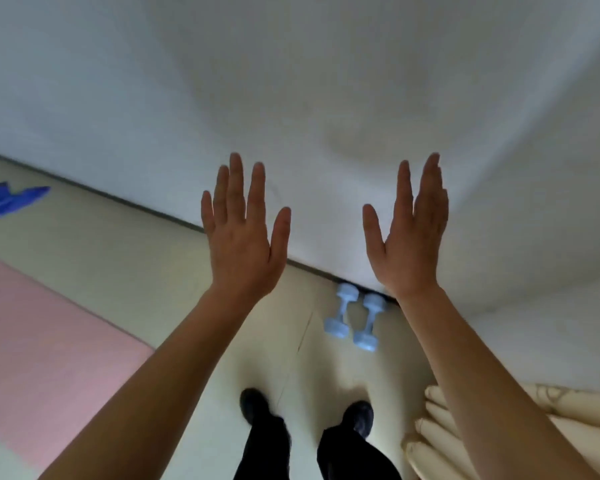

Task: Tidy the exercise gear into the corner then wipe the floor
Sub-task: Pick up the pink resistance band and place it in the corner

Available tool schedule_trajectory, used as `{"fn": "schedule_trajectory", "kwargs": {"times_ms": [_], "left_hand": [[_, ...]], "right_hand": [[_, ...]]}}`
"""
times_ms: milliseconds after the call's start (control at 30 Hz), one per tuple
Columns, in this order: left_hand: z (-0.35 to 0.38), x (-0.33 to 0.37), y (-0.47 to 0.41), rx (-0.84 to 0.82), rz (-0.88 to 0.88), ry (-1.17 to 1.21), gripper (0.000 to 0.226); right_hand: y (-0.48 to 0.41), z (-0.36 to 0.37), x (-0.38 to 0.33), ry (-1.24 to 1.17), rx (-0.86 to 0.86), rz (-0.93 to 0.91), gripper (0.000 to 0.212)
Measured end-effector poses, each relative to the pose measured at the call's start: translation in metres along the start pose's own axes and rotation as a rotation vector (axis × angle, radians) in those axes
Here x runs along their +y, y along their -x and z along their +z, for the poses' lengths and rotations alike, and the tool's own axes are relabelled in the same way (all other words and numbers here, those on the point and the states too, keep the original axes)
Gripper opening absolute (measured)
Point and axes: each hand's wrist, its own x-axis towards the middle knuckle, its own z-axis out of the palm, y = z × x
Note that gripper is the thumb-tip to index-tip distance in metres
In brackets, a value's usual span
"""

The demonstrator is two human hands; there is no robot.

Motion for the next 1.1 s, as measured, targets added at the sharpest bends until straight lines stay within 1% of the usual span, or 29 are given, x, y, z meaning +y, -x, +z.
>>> {"fn": "schedule_trajectory", "kwargs": {"times_ms": [133,233,333,433,533,600,667,733,867,967,1100], "left_hand": [[-0.093,-0.038,0.036,0.078,-0.154,-0.107,0.063],[-0.169,-0.071,0.066,0.171,-0.24,-0.197,0.063],[-0.246,-0.108,0.106,0.241,-0.327,-0.289,0.063],[-0.324,-0.148,0.169,0.301,-0.398,-0.364,0.063],[-0.399,-0.191,0.256,0.35,-0.461,-0.455,0.063],[-0.447,-0.22,0.32,0.357,-0.535,-0.516,0.065],[-0.49,-0.249,0.383,0.376,-0.611,-0.569,0.065],[-0.53,-0.274,0.438,0.394,-0.666,-0.609,0.065],[-0.584,-0.324,0.511,0.464,-0.759,-0.691,0.063],[-0.605,-0.368,0.543,0.508,-0.822,-0.731,0.062],[-0.615,-0.441,0.565,0.493,-0.886,-0.747,0.064]], "right_hand": [[-0.017,-0.028,-0.081,-0.055,-0.046,-0.218,0.072],[-0.02,-0.042,-0.158,-0.089,-0.057,-0.4,0.074],[0.001,-0.055,-0.245,-0.154,-0.04,-0.542,0.074],[0.049,-0.065,-0.335,-0.242,-0.016,-0.664,0.074],[0.116,-0.072,-0.423,-0.323,0.02,-0.779,0.072],[0.164,-0.075,-0.483,-0.397,0.039,-0.809,0.071],[0.215,-0.076,-0.544,-0.454,0.014,-0.818,0.071],[0.264,-0.076,-0.603,-0.488,-0.038,-0.886,0.074],[0.334,-0.066,-0.7,-0.519,-0.105,-1.078,0.074],[0.362,-0.046,-0.758,-0.545,-0.124,-1.154,0.076],[0.381,0.008,-0.829,-0.552,-0.126,-1.221,0.076]]}}
